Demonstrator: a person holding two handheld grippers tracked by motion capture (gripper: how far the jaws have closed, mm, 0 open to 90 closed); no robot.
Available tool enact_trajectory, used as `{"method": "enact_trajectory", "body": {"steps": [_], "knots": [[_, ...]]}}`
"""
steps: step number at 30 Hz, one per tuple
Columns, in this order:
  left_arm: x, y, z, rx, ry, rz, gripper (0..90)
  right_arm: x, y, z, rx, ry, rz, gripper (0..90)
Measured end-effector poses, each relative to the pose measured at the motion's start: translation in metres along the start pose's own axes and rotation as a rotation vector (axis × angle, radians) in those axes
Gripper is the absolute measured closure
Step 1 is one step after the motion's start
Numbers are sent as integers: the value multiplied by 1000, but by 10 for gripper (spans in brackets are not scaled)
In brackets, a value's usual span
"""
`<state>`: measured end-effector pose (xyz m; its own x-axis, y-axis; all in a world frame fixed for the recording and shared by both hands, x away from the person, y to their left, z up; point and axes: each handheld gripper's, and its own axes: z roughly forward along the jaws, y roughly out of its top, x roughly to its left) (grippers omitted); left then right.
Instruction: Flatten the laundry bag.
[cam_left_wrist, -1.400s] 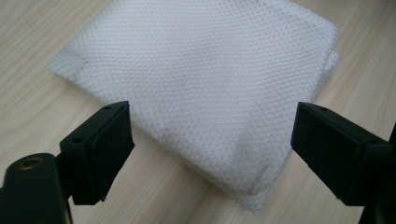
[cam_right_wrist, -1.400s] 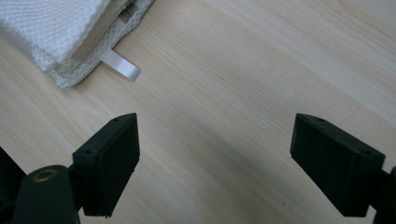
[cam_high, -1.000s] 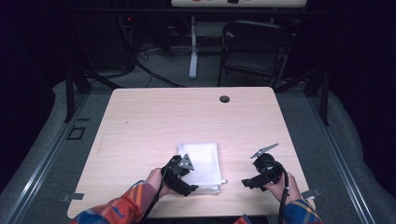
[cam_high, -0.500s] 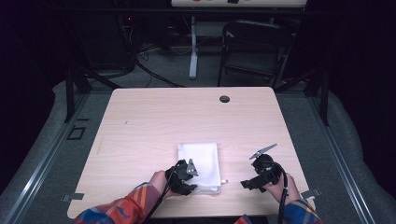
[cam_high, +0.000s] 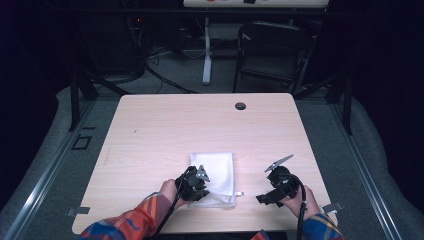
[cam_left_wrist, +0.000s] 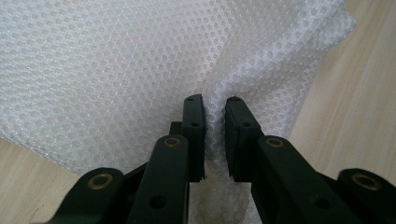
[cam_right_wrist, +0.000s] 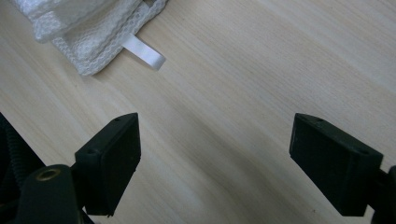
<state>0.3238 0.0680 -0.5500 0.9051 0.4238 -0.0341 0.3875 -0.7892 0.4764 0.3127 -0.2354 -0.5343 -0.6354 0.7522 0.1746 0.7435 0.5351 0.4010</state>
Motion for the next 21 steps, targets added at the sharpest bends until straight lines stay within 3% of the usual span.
{"method": "enact_trajectory", "body": {"steps": [6, 10, 13, 17, 19, 20, 21], "knots": [[4, 0, -8, -55, -31, -43, 814, 1, 1, -2, 10, -20, -16, 165], [5, 1, -11, -85, -38, -66, 812, 4, 1, -2, -11, -20, -20, 181], [5, 1, -12, -100, -39, -80, 810, 6, 2, -3, -16, -27, -36, 236], [6, 1, -14, -108, -46, -83, 810, 12, 6, -2, -32, -18, -47, 431], [7, 1, -16, -116, -44, -89, 811, 18, 9, -2, -43, -10, -69, 537], [7, 1, -16, -121, -44, -96, 811, 26, 13, 0, -60, 5, -105, 646], [8, 1, -16, -122, -44, -97, 811, 26, 13, 0, -60, 5, -105, 646]]}}
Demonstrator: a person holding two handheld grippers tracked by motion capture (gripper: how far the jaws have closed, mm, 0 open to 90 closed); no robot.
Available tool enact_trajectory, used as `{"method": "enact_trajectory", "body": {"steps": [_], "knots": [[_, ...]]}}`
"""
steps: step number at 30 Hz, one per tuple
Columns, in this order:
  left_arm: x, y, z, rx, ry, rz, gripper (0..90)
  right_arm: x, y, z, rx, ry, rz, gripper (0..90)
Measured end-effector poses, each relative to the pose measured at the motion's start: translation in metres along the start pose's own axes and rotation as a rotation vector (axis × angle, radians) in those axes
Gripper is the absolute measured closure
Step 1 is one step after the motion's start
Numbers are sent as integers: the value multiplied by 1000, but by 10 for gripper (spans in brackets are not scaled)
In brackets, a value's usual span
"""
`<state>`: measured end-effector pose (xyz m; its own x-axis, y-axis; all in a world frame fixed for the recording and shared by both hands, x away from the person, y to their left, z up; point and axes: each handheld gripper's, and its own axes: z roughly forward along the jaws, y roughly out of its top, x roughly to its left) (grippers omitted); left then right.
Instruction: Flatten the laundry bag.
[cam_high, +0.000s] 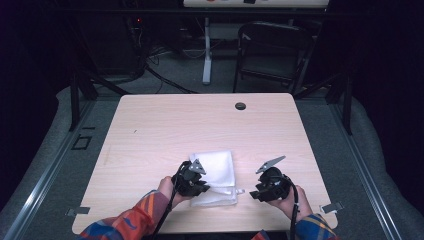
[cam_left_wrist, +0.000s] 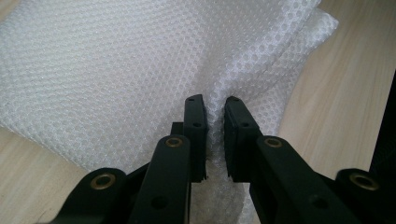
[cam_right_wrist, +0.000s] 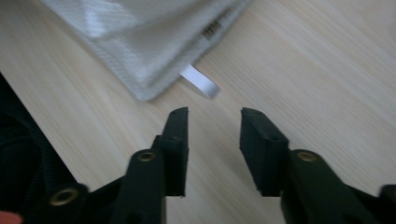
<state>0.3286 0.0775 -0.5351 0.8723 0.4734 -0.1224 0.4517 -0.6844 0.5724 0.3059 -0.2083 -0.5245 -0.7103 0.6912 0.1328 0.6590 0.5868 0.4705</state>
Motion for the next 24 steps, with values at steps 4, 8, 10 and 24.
{"method": "enact_trajectory", "body": {"steps": [4, 8, 10, 24], "knots": [[2, 0, -1, -11, -3, -11, 811, 12, 9, 4, -49, 41, -40, 777], [2, 0, -2, -15, -2, -14, 811, 26, 20, 12, -68, 65, -88, 837], [1, 0, -2, -17, 0, -9, 810, 33, 25, 21, -61, 72, -112, 853], [3, 0, -5, -21, 4, -16, 809, 44, 30, 58, -15, 16, -168, 900]]}}
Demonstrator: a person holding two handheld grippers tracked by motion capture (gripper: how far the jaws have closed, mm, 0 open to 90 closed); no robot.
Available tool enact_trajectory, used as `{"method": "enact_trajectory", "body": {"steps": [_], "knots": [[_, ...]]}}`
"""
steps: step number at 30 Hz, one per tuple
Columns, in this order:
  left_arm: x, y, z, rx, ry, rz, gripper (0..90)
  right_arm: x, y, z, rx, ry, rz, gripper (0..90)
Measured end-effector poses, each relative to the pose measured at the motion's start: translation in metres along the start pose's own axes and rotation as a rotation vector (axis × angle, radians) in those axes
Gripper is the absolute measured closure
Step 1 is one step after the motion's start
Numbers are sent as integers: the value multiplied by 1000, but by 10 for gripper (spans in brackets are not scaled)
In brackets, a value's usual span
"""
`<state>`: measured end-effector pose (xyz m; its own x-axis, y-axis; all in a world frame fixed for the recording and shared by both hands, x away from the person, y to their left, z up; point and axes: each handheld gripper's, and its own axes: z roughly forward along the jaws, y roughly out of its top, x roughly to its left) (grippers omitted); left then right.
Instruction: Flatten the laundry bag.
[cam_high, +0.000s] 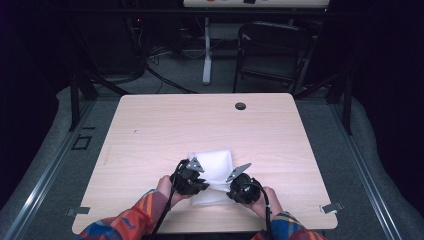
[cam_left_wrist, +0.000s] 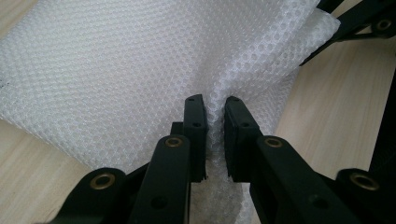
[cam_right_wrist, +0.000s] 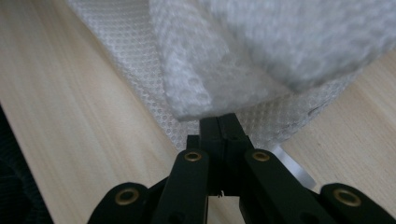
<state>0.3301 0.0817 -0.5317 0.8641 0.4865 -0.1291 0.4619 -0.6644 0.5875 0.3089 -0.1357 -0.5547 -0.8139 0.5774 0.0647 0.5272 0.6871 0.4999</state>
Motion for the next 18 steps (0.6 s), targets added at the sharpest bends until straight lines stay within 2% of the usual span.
{"method": "enact_trajectory", "body": {"steps": [4, 8, 12, 18], "knots": [[0, 0, 0, 0, 1, -2, 809, -1, -2, 3, 2, -4, 1, 900], [1, 0, 0, 0, 6, -2, 808, -2, -5, 5, -31, 4, 15, 900], [1, 1, -1, 5, 10, 0, 806, -3, -5, 4, -33, 8, -2, 900], [4, 2, -5, -26, 25, -13, 807, -2, -6, 5, -36, 7, -8, 900]]}}
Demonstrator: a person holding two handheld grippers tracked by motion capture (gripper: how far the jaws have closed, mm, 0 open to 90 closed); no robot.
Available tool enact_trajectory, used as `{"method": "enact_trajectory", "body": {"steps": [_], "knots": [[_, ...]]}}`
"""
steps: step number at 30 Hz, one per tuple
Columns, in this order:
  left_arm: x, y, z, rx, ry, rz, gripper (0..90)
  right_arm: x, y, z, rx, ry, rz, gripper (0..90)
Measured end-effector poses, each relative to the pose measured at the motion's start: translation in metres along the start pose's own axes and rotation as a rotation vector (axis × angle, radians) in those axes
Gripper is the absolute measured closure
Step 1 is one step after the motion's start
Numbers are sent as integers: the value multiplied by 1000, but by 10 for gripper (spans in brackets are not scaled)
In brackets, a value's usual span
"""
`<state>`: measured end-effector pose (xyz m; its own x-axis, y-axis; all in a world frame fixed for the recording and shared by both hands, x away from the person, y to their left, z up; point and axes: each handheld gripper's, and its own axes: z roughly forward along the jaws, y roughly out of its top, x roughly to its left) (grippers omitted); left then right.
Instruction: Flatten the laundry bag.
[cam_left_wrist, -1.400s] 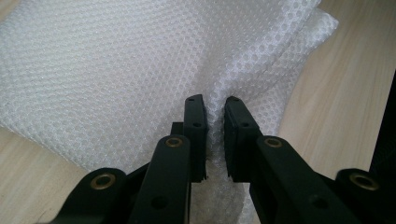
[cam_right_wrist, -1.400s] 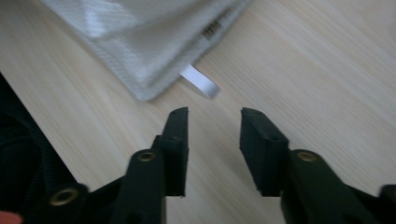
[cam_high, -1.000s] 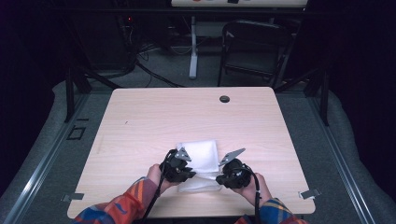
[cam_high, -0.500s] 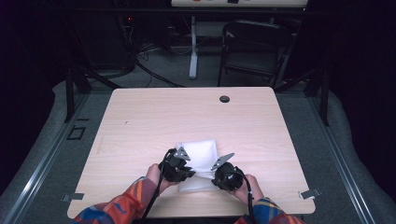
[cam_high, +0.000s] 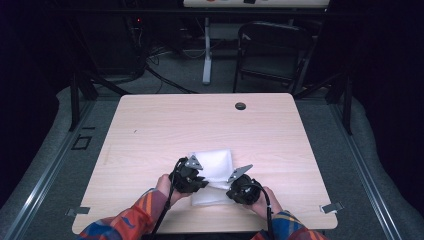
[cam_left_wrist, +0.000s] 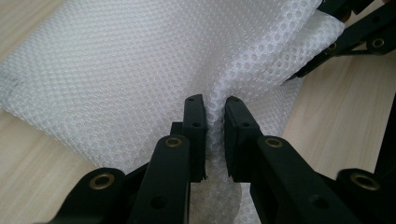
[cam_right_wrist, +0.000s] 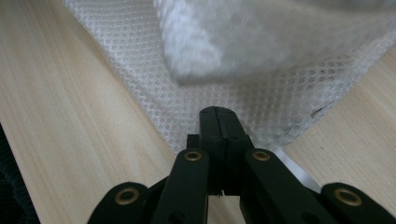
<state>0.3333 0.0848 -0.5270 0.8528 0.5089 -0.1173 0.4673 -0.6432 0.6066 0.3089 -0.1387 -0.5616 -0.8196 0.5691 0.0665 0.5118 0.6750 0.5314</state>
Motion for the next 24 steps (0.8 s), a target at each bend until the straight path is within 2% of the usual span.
{"method": "enact_trajectory", "body": {"steps": [7, 11, 24], "knots": [[4, 3, -5, -26, 7, -6, 805, 0, 0, 0, 5, -2, -18, 900], [6, 4, -7, -40, 9, -16, 802, 0, 0, 0, 6, -3, -13, 900], [14, 15, -11, -76, 51, -18, 802, 1, 0, 0, 1, 0, -17, 900]]}}
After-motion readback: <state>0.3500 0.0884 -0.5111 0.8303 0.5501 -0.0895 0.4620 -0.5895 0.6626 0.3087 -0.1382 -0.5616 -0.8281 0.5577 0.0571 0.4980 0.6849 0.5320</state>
